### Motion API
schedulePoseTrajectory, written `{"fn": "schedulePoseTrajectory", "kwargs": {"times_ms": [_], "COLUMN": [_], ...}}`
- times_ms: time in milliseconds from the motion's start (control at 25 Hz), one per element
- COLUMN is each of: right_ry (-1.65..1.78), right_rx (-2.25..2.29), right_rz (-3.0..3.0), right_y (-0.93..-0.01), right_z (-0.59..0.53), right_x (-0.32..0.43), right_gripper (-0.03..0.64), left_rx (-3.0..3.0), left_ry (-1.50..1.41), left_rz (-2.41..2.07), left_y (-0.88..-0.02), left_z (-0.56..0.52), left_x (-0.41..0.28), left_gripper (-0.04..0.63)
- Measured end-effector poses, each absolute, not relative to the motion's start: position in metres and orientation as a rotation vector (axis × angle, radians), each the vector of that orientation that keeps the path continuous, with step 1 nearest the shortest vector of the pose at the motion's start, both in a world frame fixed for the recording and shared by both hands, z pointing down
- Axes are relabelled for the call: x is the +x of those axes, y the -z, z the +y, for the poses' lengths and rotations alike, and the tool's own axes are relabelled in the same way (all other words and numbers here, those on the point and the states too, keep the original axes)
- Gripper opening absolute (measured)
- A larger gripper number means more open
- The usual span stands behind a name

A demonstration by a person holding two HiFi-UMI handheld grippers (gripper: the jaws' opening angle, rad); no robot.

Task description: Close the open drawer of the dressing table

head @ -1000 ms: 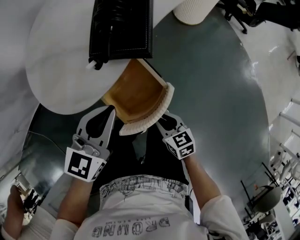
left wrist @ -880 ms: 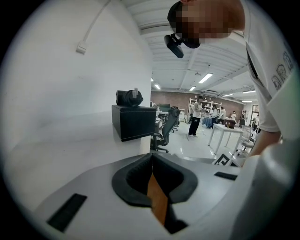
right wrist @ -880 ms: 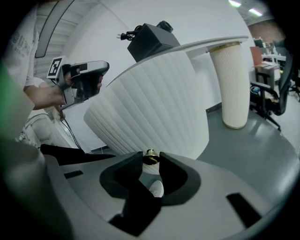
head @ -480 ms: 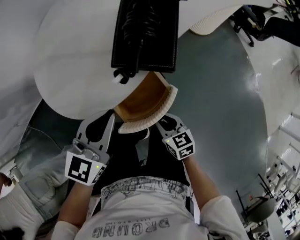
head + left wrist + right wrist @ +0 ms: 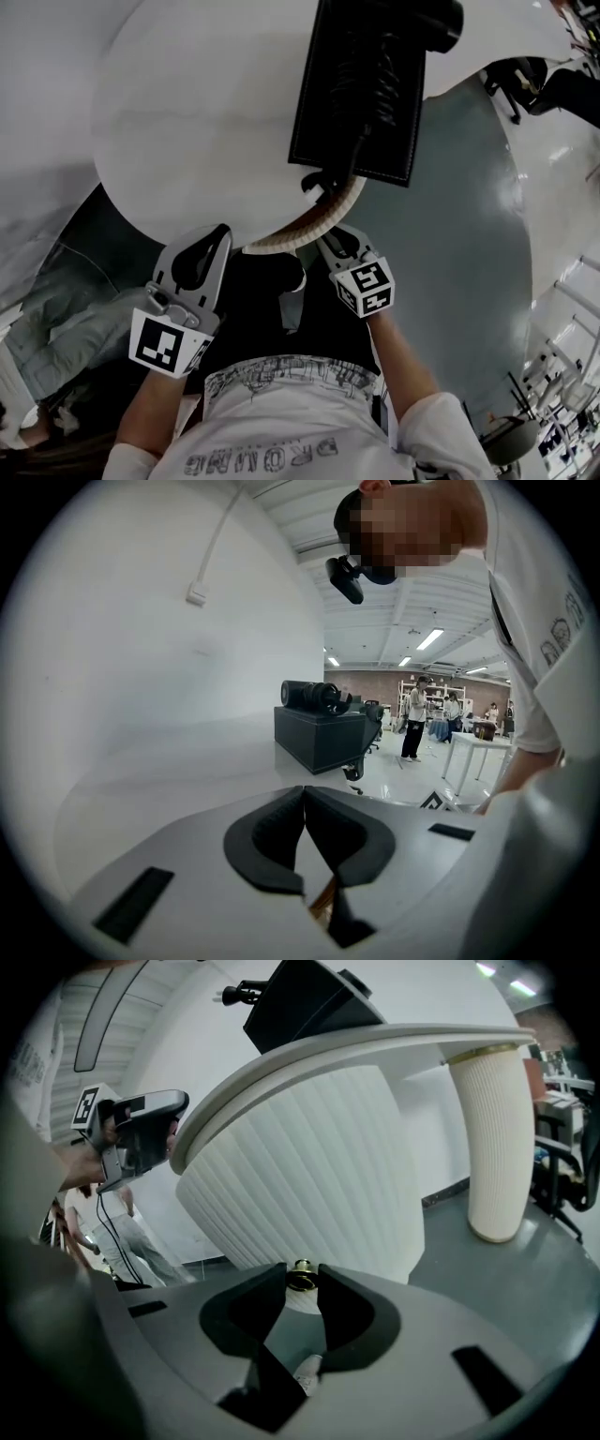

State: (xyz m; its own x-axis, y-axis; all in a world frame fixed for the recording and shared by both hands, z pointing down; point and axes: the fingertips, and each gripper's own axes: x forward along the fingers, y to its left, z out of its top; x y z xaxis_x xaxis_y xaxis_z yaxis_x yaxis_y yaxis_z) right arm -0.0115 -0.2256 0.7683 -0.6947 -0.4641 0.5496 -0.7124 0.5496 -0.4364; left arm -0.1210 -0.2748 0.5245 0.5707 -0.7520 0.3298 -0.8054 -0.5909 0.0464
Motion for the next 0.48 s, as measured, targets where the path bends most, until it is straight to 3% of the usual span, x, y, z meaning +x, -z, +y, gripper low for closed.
{"fn": "schedulePoseTrajectory", "kwargs": {"times_ms": [480], "right_ry": [-0.889], "right_rx": [0.966], "right_rz": [-2.49], "right_y": [-0.764], "right_z": [-0.278], "right_x": [-0.047], "right_gripper": [0.115], "left_rx": [2.633], "left_ry": [-0.348], "left_rz": [-1.377], "left_y": [-0.509], "left_z": [-0.303], "left_x": [-0.144], "left_gripper": [0.021]}}
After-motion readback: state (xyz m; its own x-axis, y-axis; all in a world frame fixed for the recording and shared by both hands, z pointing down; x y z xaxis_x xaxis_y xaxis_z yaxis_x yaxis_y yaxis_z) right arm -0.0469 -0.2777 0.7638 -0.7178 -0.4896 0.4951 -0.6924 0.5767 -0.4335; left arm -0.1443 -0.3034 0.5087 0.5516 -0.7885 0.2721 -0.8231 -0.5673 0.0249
